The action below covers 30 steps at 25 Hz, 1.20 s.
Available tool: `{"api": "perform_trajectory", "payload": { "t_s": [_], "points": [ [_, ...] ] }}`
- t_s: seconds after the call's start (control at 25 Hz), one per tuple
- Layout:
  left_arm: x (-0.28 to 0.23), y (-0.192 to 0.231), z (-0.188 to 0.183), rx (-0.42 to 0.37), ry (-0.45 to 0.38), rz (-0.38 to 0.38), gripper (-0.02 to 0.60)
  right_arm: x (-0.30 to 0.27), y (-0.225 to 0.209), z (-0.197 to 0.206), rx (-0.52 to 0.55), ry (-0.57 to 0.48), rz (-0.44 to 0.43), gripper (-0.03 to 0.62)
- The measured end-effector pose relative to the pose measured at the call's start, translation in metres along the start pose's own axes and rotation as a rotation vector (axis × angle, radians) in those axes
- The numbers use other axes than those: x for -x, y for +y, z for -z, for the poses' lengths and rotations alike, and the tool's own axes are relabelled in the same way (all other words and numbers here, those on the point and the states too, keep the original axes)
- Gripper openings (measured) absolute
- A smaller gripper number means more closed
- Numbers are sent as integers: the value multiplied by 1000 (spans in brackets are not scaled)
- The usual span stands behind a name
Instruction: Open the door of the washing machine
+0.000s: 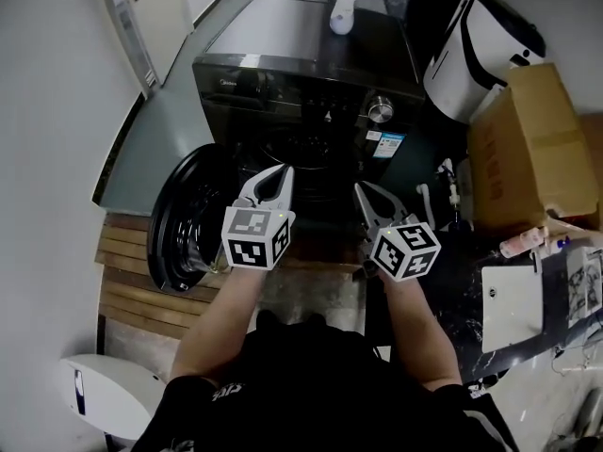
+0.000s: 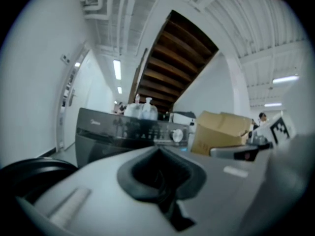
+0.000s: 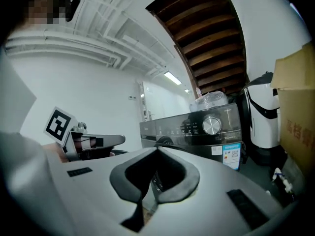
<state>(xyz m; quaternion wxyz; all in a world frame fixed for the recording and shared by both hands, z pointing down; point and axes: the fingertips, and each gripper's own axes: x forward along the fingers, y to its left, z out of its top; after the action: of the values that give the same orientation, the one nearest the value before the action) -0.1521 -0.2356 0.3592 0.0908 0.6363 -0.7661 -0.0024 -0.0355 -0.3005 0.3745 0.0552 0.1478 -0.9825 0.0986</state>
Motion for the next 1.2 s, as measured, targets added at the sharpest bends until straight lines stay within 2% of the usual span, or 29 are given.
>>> {"api": "perform_trajectory", "payload": {
  "t_s": [0.16,0.28,0.48,0.6,0.68,1.2],
  "points": [
    [-9,19,-3,15,-3,-2,7,-9,12,-9,92,-19,-4,-8],
    [-12,33,-8,-11,-7,-4,6,-15,13,-19,129,-35,15,-8],
    [-1,65,8,-18,25,-29,6,-1,-18,-39,171,-83,141,-8],
    [5,85,18,-2,42,-60,6,13,-41,-40,154,-93,218,-8],
    [5,95,18,4,41,-79,6,18,-50,-37,139,-93,240,-8],
    [-13,78,7,-14,24,-46,6,14,-47,-35,157,-103,238,-8]
  ]
}}
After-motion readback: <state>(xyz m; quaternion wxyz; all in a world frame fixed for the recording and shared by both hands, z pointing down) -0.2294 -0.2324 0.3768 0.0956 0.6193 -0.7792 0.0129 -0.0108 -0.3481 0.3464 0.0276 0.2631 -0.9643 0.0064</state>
